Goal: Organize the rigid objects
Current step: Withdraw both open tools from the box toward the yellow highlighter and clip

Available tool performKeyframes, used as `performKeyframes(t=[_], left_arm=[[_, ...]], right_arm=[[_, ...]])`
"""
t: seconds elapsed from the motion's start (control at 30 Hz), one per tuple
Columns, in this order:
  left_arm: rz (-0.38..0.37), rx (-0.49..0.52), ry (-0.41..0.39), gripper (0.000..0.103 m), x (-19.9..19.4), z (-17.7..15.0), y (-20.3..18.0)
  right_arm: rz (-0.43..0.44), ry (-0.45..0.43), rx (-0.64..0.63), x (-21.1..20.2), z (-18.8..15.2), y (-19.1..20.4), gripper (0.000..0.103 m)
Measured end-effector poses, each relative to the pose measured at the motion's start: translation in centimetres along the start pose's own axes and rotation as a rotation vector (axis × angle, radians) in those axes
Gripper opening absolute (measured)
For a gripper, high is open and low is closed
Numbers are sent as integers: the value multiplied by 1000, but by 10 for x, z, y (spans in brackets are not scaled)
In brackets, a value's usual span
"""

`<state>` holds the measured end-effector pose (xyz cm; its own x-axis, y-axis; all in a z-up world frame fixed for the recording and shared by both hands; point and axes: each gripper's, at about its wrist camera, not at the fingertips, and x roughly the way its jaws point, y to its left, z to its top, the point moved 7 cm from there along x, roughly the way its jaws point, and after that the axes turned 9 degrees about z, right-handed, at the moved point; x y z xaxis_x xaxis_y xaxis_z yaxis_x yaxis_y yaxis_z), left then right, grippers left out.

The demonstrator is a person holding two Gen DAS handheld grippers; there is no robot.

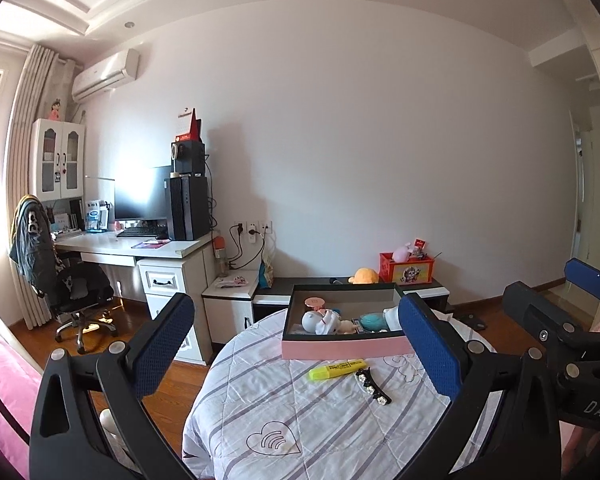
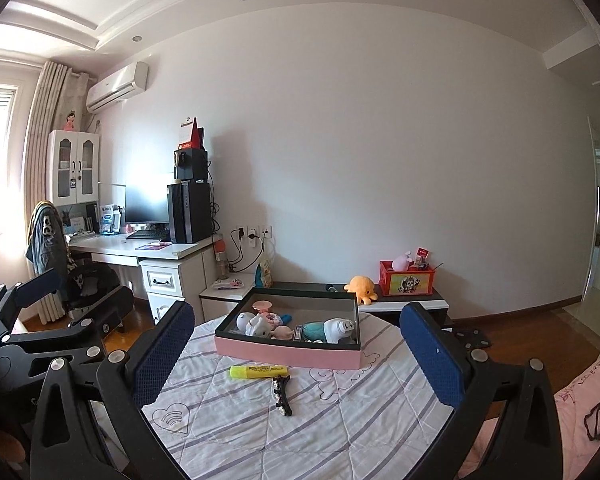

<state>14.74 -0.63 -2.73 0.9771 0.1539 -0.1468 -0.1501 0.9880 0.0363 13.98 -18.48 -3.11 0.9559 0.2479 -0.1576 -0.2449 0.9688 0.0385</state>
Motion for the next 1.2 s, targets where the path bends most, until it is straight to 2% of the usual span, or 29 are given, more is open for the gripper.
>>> performKeyframes(t=[0.2, 0.5, 0.77, 1.2], left_arm=[[9, -8, -30, 103, -14, 7, 6], [8, -7, -26, 103, -14, 7, 6], [4, 6, 16, 103, 4, -4, 0], [-1, 32, 125, 103, 54, -35, -10]], right_arm=[[5, -31, -13, -14, 6, 9, 103], [6, -30, -16, -13, 6, 10, 103], [0, 0, -5, -2, -3, 5, 103], [-4, 96, 27, 41, -29, -9, 103]])
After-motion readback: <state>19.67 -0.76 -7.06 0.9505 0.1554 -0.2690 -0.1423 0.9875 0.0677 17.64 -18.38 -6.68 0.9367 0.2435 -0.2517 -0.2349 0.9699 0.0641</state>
